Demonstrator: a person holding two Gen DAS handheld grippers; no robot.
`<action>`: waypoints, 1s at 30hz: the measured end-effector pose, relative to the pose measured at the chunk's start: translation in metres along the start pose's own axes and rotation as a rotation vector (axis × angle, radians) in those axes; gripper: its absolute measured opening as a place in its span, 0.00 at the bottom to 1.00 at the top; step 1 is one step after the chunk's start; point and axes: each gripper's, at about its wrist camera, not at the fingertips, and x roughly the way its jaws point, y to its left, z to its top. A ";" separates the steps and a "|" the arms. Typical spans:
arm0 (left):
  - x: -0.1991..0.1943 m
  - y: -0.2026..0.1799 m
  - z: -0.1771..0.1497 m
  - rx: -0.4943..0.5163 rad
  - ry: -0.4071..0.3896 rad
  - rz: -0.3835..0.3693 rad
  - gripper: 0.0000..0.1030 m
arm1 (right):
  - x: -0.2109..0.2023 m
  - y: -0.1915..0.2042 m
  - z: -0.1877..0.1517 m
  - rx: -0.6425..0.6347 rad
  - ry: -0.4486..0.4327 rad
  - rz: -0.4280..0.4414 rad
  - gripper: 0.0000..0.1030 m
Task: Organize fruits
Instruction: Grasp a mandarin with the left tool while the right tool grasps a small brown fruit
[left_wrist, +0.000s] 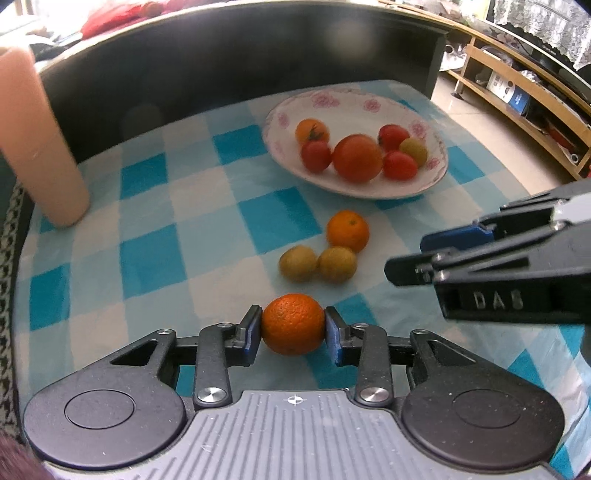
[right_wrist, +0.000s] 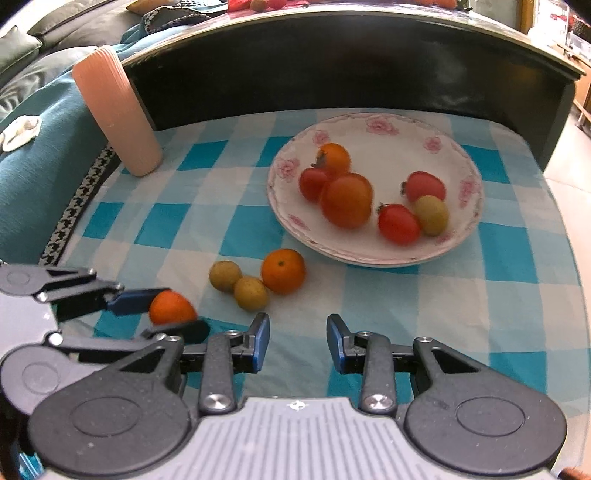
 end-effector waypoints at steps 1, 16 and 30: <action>-0.001 0.002 -0.002 -0.003 0.003 0.000 0.42 | 0.002 0.002 0.000 0.000 -0.002 0.006 0.47; -0.004 0.012 -0.011 -0.015 0.014 -0.026 0.44 | 0.026 0.029 0.012 -0.067 -0.024 0.070 0.47; -0.001 0.014 -0.011 -0.016 0.024 -0.025 0.44 | 0.024 0.029 0.008 -0.108 0.007 0.055 0.39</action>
